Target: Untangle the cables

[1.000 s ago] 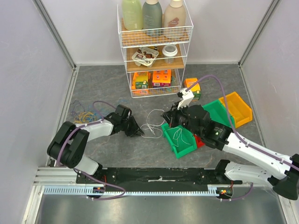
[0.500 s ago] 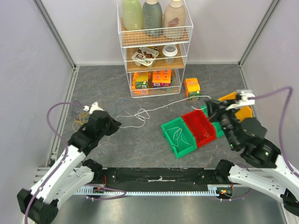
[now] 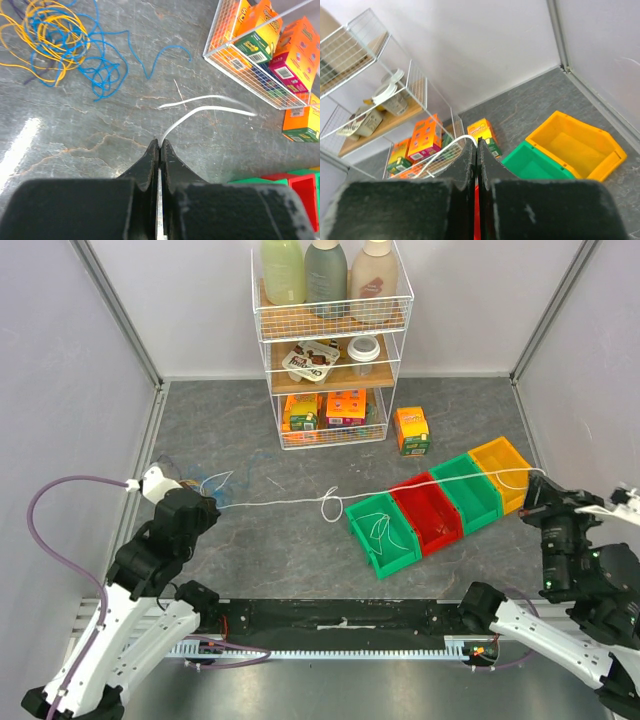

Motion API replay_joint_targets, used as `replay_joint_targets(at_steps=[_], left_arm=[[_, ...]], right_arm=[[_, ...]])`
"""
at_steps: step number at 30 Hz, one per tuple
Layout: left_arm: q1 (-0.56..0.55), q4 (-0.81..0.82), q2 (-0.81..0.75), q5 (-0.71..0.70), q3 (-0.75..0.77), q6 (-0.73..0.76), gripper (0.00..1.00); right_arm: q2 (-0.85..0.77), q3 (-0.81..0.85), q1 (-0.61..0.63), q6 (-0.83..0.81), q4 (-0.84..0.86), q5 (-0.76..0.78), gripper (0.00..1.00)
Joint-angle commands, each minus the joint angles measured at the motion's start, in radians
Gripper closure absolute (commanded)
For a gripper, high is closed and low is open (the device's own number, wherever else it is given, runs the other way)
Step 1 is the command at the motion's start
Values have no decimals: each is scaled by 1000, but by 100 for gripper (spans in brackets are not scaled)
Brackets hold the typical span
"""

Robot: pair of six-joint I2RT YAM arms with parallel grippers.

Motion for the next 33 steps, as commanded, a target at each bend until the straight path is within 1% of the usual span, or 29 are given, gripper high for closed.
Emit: replay_joint_targets(at_steps=[1,8,12,17,21,24,27,30,33], left_arm=[[6,-70,1,-136,82,-20,98],[6,-174,-93,-335,214,-26,98],[6,-217,-162,-424,268,-24,98],[5,-223,-240,-518,303,12,98],[5,-223,-271,-567,338,55,98],[3,-216,-277,-613,366,91,98],[2,-187,-278,-642,380,150,98],[3,-147,-278,-670,394,206,98],[3,-105,-269,-644,400,241,98]], right_arm=[[-47,-14,-2,-25,13,88,100],[-102,12,0,-93,-3,95,100],[-155,38,0,-136,-3,122,100],[-229,71,12,-186,-1,196,100],[-269,104,41,-222,-9,243,100],[-268,134,82,-214,-49,282,100],[-268,126,116,-159,-81,280,100],[-268,89,142,-93,-90,274,100],[-261,20,188,-12,-86,257,100]])
